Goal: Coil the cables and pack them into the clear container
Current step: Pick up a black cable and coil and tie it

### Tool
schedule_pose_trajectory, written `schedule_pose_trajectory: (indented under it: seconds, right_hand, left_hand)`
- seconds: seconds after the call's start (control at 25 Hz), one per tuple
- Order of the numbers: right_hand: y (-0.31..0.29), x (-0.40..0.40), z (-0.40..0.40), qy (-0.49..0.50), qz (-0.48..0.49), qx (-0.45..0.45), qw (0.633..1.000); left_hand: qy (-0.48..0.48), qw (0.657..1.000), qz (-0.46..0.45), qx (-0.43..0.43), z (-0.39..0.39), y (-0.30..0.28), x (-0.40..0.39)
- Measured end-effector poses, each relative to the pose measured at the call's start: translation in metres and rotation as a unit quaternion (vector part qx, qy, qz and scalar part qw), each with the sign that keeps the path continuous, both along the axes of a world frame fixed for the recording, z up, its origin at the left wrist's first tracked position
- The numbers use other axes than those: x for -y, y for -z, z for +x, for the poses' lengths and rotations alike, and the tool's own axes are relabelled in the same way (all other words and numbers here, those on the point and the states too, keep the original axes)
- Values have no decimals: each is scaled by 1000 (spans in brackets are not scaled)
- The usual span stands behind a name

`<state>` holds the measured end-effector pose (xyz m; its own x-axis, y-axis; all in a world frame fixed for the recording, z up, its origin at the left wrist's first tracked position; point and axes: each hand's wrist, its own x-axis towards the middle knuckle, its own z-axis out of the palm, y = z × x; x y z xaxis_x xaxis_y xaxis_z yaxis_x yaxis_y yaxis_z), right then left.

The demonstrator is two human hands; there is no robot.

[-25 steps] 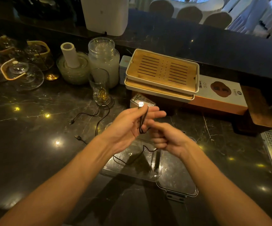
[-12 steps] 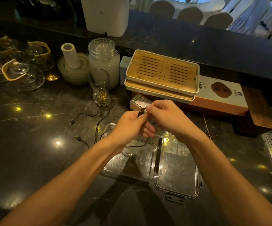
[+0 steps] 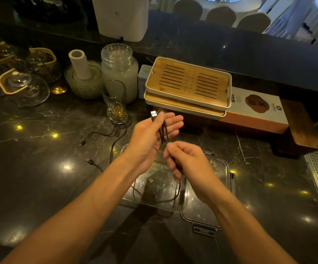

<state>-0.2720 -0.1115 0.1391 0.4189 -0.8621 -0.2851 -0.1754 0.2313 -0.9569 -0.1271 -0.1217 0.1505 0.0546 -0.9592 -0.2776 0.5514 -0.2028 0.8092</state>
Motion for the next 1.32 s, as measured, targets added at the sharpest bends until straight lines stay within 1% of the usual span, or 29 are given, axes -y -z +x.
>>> schedule_pose_trajectory:
  seconds: [0.04,0.12,0.2,0.28,0.36,0.4,0.44,0.48,0.56,0.6,0.64,0.68,0.72,0.8,0.88,0.92,1.0,1.12,1.2,1.28,1.32]
  right_hand:
    - [6,0,-3,-12,41,20,999]
    - [17,7,-12,-22,104,15,994]
    - [23,19,-19,-23,168,16,985]
    - [22,39,-20,-16,217,40,975]
    - [11,62,-17,-24,236,37,971]
    - [3,73,-15,-31,229,17,973]
    - [-6,79,-12,-44,201,-17,978]
    - [-15,81,-8,-62,149,-58,985]
    - [-29,71,1,-89,15,-141,986]
    - [-31,63,4,-88,-47,-171,980]
    - [-31,55,8,-81,-89,-183,976]
    - [-30,46,11,-73,-104,-171,977]
    - [-28,38,12,-66,-92,-135,984]
    - [-20,27,13,-66,-24,-31,997]
    - [-9,20,14,-89,37,36,995]
    - [-2,17,14,-101,54,47,992]
    - [10,17,16,-101,64,35,992]
    - [17,35,13,-111,70,8,991]
    - [12,51,9,-123,101,33,987]
    - [4,68,6,-114,144,65,981]
    - [-1,75,6,-108,158,59,980]
  left_hand:
    - [-5,1000,3,-23,3,-4,1]
    - [-9,998,17,-53,9,-8,3]
    - [10,998,34,-60,14,-8,1]
    - [81,995,51,-15,14,-5,-6]
    - [170,979,62,90,9,1,-13]
    - [191,969,66,144,7,6,-15]
    - [185,963,70,184,6,10,-15]
    - [160,964,72,202,6,13,-13]
    - [109,969,68,209,8,14,-9]
    - [87,971,67,211,9,12,-8]
    - [63,975,67,205,10,9,-7]
    - [38,980,66,184,11,5,-6]
    - [14,987,63,150,12,0,-4]
    - [-32,995,37,82,15,-11,1]
    - [-59,997,3,42,20,-22,6]
    - [-59,998,-4,27,23,-28,7]
    - [-37,999,4,7,29,-33,6]
    - [14,999,41,8,38,-29,0]
    - [38,997,66,18,43,-20,-7]
    - [77,991,86,67,46,-12,-13]
    - [97,986,93,99,46,-9,-15]
